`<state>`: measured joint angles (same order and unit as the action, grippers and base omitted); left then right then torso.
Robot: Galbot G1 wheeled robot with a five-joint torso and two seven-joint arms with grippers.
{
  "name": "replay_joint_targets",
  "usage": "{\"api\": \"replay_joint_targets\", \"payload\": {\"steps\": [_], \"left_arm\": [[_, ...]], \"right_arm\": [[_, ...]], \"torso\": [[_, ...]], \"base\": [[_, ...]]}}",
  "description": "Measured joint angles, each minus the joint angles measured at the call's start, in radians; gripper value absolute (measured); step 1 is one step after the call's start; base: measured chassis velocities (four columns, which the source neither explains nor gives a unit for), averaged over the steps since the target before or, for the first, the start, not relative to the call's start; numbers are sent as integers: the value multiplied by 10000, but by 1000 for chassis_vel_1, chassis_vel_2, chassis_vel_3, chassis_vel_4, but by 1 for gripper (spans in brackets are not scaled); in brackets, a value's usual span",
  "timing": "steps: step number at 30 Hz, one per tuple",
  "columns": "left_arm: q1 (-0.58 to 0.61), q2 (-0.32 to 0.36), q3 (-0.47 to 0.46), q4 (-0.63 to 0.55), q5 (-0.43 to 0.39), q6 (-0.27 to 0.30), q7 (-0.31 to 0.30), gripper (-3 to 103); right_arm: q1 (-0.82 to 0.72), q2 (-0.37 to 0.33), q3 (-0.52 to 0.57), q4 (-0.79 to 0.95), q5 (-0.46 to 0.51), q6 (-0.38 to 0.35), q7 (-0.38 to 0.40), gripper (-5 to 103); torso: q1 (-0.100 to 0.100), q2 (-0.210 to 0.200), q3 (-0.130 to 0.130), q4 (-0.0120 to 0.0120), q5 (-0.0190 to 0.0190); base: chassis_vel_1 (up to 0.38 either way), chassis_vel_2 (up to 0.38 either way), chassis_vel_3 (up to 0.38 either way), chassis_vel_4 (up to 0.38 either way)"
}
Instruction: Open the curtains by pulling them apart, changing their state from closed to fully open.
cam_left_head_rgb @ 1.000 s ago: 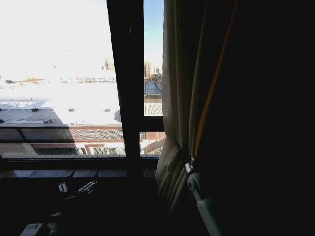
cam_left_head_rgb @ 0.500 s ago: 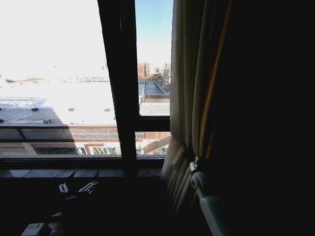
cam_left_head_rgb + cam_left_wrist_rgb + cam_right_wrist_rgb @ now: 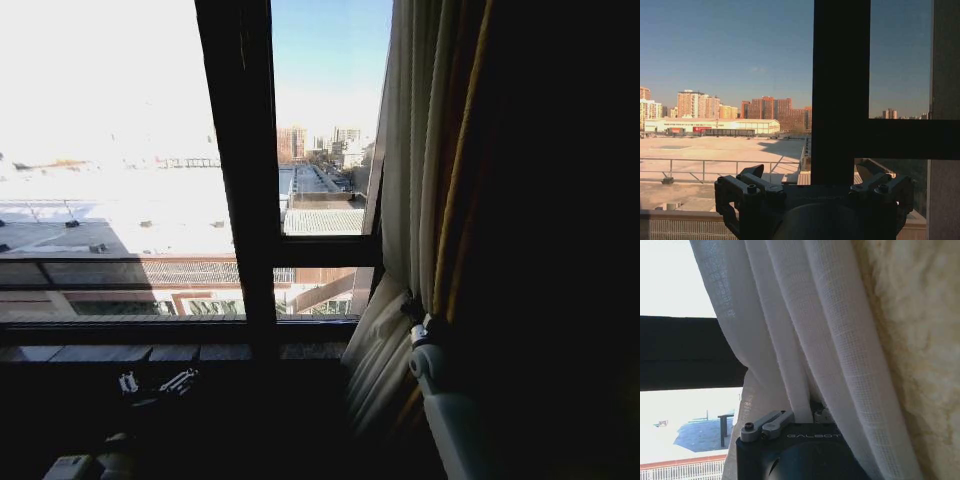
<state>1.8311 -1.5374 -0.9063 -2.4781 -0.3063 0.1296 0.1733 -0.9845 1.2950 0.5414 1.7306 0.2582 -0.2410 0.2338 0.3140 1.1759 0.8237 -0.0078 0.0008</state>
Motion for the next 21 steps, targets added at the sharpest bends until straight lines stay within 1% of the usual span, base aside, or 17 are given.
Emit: {"api": "replay_joint_targets", "payload": {"steps": [1, 3, 4, 6, 7, 9, 10, 12, 13, 15, 16, 20, 21], "left_arm": [[-4, 0, 1, -10, 2, 0, 2, 100], [-23, 1, -8, -24, 3, 0, 4, 100], [-23, 1, -8, -24, 3, 0, 4, 100], [-39, 4, -31, -25, 3, 1, 4, 100], [-52, 4, -36, -21, 1, 3, 5, 100], [-71, 3, -34, 1, -2, 8, 4, 100], [-71, 3, -34, 1, -2, 8, 4, 100], [-113, -12, -9, 35, -3, 13, 4, 100], [-119, -13, -6, 40, -2, 14, 4, 100], [-156, -15, -6, 63, -11, 18, 4, 100], [-156, -15, -6, 63, -11, 18, 4, 100], [-195, -3, -42, 110, -48, 22, 1, 100], [-195, -3, -42, 110, -48, 22, 1, 100]], "right_arm": [[-182, -62, -86, 238, -23, -77, -93, 6], [-697, -226, -392, 792, -23, -199, -197, 17], [-697, -226, -392, 792, -23, -199, -197, 17], [-1236, -381, -647, 1290, -22, -256, -365, 27], [-1516, -427, -770, 1552, -20, -286, -408, 27], [-1951, -470, -960, 1978, -17, -325, -406, 38], [-1951, -470, -960, 1978, -17, -325, -406, 38], [-2432, -525, -1157, 2628, -7, -410, -283, 49], [-2512, -536, -1189, 2742, -6, -425, -258, 49], [-2936, -536, -1292, 3391, 31, -535, -151, 60], [-2936, -536, -1292, 3391, 31, -535, -151, 60], [-3657, -432, -1242, 4310, 28, -644, 189, 82], [-3657, -432, -1242, 4310, 28, -644, 189, 82]], "torso": [[0, 0, 0, 0, -3], [0, 0, -1, -1, -1], [0, 0, -1, -1, -1], [-1, 0, -1, -2, -4], [-1, 1, -2, -2, -4], [-1, 1, -3, -2, -5], [-1, 1, -3, -2, -5], [-1, 1, -2, 0, -6], [-1, 0, -2, 0, -6], [-1, 0, -2, 2, -5], [-1, 0, -2, 2, -5], [-1, 1, -3, 3, -6], [-1, 1, -3, 3, -6]], "base": [[0, 0, 0, 0], [0, 0, 0, 0], [0, 0, 0, 0], [0, 0, 0, 0], [0, 0, 0, 0], [0, 0, 0, 0], [0, 0, 0, 0], [0, 0, 0, 0], [0, 0, 0, 0], [0, 0, 0, 0], [0, 0, 0, 0], [0, 0, 0, 0], [0, 0, 0, 0]]}}
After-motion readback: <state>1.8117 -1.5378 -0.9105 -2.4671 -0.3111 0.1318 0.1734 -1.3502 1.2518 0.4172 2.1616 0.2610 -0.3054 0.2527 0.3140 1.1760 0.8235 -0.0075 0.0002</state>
